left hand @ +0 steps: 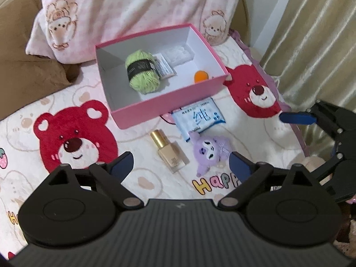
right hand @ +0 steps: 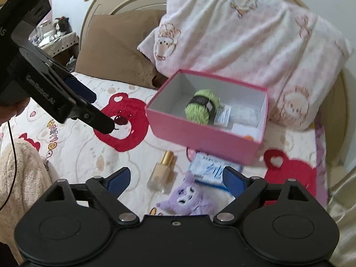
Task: Organize objects
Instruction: 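Reach the left gripper to the purple plush toy and close on it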
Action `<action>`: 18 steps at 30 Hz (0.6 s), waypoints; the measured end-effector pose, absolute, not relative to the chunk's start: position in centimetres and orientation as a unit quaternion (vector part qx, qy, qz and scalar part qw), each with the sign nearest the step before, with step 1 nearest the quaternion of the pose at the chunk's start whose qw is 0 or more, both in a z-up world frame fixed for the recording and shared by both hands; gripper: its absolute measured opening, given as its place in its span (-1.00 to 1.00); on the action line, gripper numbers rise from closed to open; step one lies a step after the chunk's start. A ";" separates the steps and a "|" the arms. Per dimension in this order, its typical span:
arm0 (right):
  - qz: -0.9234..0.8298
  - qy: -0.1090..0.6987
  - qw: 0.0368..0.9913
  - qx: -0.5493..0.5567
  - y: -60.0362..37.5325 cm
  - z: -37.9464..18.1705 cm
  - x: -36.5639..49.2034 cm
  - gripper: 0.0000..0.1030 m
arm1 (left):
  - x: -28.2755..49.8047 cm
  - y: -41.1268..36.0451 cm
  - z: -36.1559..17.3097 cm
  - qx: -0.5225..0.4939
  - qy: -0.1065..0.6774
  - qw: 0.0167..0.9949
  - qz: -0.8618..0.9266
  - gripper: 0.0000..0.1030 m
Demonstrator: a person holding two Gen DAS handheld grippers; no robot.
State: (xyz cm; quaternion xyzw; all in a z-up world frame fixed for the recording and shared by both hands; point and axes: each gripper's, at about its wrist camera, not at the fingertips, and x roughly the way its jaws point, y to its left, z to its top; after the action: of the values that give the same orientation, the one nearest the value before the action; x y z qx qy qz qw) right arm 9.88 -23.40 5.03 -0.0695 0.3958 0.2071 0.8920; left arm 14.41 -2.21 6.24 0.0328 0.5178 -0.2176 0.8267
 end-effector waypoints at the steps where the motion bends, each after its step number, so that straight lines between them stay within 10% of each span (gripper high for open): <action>1: 0.207 0.397 0.892 -0.063 -23.6 4.4 9.7 0.79 | 14.4 -2.4 5.8 0.033 0.520 0.824 -0.221 0.82; 18: 0.206 0.439 0.874 0.004 -26.5 -4.4 13.0 0.79 | 15.4 -5.1 -5.5 0.005 0.547 0.809 -0.216 0.76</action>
State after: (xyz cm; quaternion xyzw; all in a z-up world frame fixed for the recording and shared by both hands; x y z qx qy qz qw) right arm 12.98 -26.55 -4.35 0.0041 0.4390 0.2063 0.8745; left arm 15.39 -5.07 -5.48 0.0049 0.5469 -0.2160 0.8088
